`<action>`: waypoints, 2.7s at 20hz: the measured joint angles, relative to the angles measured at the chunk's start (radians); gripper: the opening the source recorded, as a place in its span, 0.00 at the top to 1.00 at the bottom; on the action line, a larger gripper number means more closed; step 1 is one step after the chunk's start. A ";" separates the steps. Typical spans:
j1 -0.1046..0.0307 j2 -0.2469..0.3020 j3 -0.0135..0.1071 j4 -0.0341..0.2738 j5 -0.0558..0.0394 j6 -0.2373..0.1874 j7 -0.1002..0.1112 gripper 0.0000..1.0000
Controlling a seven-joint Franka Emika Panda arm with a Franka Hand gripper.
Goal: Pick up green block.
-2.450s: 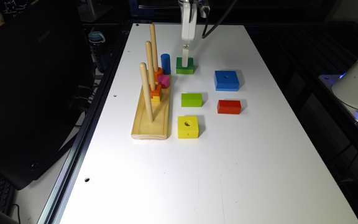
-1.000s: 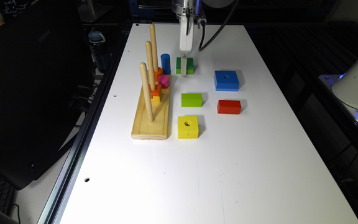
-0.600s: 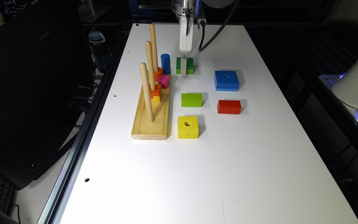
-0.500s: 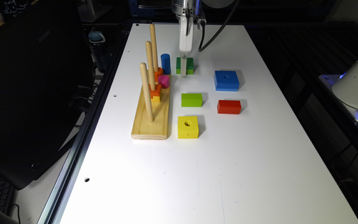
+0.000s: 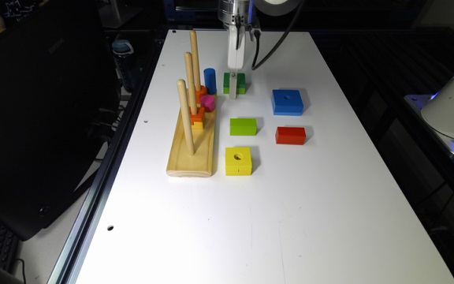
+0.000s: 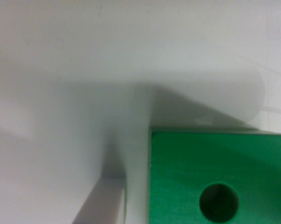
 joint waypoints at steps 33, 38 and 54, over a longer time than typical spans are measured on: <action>0.000 -0.001 0.000 0.000 0.0000 0.000 0.000 0.00; 0.000 -0.001 0.000 0.000 0.0000 0.000 0.000 0.00; 0.000 -0.007 0.000 -0.001 0.0000 -0.001 0.000 1.00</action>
